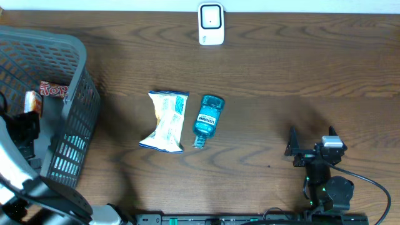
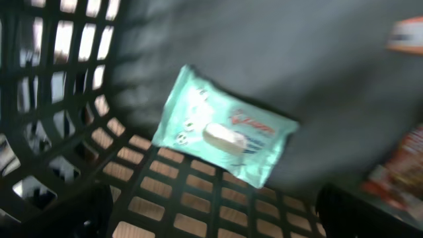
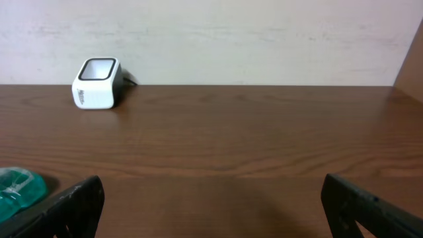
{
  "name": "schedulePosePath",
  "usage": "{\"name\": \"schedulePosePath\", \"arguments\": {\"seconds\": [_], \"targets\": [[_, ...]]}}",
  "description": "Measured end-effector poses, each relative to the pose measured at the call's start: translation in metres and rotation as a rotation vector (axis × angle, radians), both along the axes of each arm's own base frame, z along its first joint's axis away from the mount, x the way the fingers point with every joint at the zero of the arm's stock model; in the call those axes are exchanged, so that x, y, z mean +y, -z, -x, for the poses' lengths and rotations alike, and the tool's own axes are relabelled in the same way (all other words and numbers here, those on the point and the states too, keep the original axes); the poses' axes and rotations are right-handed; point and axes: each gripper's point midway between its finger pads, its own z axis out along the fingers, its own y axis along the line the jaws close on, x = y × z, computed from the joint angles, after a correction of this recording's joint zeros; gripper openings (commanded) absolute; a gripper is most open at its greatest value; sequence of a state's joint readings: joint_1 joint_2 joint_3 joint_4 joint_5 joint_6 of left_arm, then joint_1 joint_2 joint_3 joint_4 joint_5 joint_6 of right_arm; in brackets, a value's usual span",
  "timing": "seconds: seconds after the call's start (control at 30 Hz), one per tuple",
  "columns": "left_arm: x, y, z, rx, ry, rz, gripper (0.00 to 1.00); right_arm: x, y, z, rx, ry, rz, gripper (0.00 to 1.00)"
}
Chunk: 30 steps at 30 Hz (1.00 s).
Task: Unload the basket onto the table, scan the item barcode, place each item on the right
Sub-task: 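Reach the left gripper into the basket toward the Zappy wipes pack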
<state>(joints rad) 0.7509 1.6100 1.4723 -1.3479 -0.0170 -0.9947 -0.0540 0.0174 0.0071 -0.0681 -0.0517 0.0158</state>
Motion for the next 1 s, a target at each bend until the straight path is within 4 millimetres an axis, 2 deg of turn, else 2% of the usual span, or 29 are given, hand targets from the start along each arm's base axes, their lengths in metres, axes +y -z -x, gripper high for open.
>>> {"name": "schedulePosePath", "arguments": {"seconds": [0.2, 0.4, 0.53, 0.83, 1.0], "targets": [[-0.022, 0.037, 0.01, 0.063, -0.244, 0.114, 0.98, 0.0, 0.0, 0.0, 0.0, 0.0, 0.0, 0.99], [-0.024, 0.068, 0.0, 0.014, -0.44, 0.117, 0.98, 0.0, 0.0, 0.0, 0.0, 0.0, 0.0, 0.99], [-0.022, 0.082, -0.005, -0.02, -0.48, 0.107, 0.98, 0.0, 0.0, 0.0, 0.0, 0.0, 0.0, 0.99], [-0.022, 0.098, -0.005, -0.036, -0.502, 0.1, 0.98, 0.0, 0.0, 0.0, 0.0, 0.0, 0.0, 0.99], [-0.029, 0.115, 0.002, -0.019, -0.504, 0.109, 0.98, 0.0, 0.0, 0.0, 0.0, 0.0, 0.0, 0.99]]}}
